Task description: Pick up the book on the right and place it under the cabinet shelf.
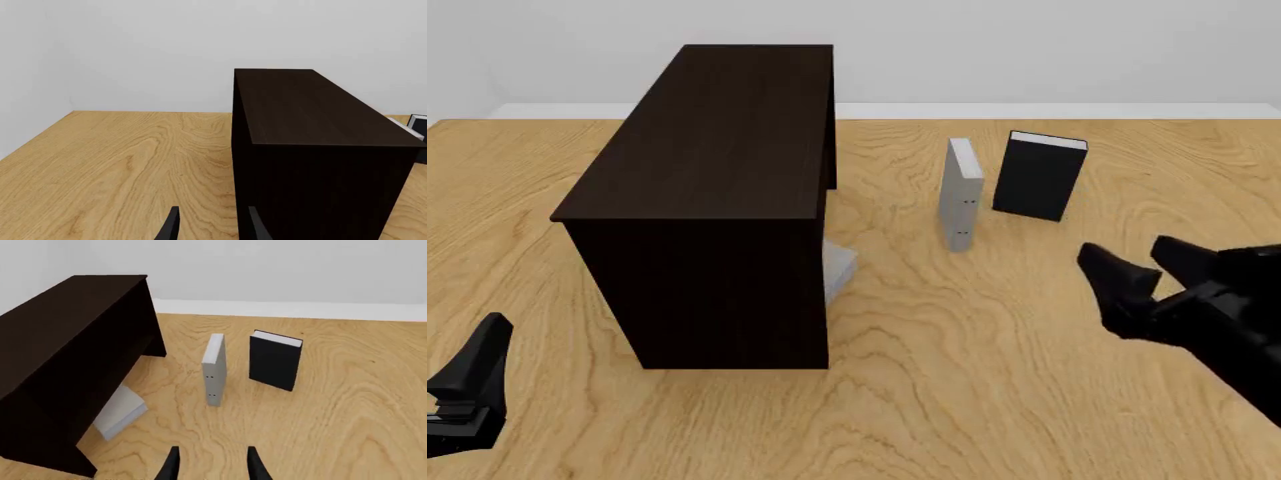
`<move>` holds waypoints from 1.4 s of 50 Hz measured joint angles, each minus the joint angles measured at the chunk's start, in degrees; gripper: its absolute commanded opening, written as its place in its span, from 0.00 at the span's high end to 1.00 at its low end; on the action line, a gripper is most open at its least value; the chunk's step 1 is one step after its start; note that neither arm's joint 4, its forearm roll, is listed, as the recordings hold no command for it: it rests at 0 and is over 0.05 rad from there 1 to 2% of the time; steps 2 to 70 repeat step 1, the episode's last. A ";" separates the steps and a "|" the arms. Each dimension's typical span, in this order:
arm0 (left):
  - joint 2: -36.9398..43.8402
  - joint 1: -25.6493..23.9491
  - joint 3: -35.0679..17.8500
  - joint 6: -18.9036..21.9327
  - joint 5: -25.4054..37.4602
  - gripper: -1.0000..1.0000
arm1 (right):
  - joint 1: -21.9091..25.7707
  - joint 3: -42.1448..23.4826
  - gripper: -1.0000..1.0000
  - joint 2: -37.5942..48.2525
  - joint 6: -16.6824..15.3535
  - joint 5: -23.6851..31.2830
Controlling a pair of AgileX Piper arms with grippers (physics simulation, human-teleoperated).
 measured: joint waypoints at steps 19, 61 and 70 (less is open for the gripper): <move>0.00 0.00 0.00 0.00 0.00 0.00 | -0.19 0.14 0.00 -0.79 -0.06 0.46; 0.00 0.00 0.00 0.00 0.00 0.00 | -0.19 0.14 0.00 -0.79 -0.06 0.46; 0.00 0.00 0.00 0.00 0.00 0.00 | -0.19 0.14 0.00 -0.79 -0.06 0.46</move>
